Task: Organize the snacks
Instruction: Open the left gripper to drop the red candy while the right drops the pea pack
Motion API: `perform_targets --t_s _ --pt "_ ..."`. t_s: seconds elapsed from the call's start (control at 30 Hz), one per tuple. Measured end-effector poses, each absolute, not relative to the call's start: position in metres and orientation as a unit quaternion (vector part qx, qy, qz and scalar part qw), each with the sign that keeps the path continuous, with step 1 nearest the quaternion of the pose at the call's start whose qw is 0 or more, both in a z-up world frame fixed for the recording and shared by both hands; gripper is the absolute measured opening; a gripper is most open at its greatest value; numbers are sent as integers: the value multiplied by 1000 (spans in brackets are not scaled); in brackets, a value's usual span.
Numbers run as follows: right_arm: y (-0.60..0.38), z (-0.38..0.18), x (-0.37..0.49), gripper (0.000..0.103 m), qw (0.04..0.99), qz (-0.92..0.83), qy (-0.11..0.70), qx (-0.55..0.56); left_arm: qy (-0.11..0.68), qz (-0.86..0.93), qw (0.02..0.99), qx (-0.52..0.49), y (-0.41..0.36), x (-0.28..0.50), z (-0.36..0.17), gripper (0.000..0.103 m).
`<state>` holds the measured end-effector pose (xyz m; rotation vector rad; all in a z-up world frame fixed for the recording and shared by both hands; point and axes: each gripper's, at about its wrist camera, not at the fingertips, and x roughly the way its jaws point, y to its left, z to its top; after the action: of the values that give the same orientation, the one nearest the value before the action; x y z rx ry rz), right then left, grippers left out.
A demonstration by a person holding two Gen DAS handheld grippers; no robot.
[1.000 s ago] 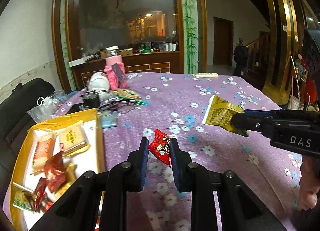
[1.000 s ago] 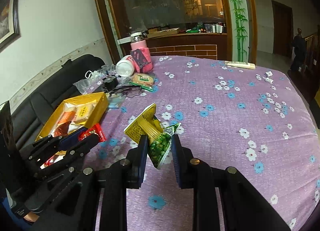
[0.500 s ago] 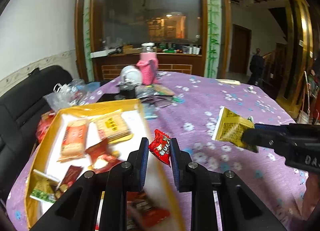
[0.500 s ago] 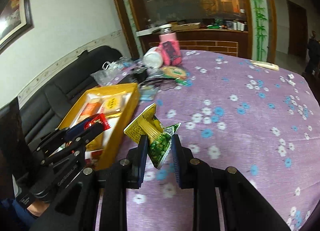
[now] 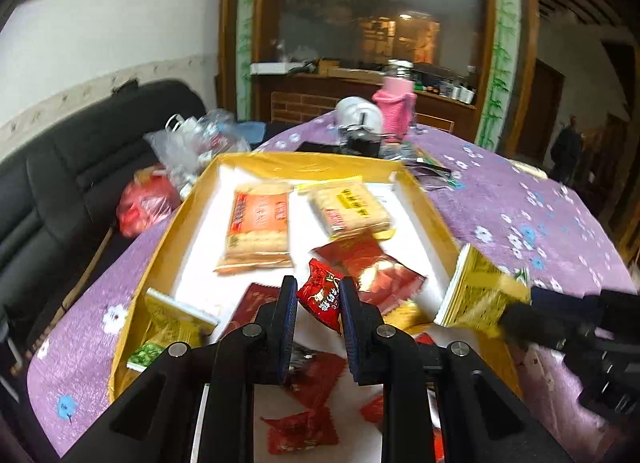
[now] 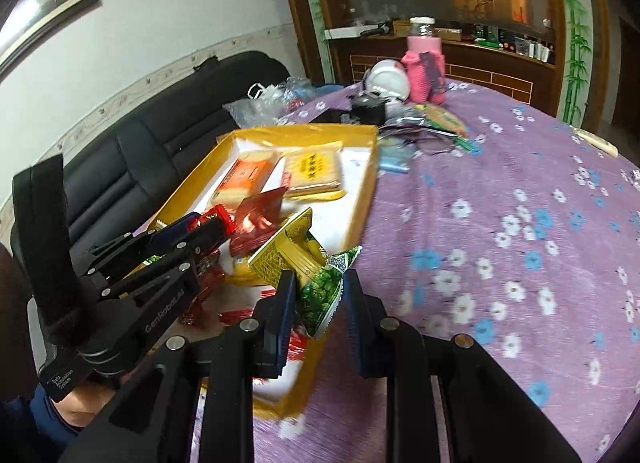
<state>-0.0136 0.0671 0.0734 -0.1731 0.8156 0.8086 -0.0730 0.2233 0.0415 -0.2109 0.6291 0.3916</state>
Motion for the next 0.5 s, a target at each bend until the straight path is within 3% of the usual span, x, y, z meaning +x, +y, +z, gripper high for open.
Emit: perform_targets --t_s 0.5 --pt "91 47 -13 23 840 365 391 -88 335 206 914 -100 228 -66 36 22"
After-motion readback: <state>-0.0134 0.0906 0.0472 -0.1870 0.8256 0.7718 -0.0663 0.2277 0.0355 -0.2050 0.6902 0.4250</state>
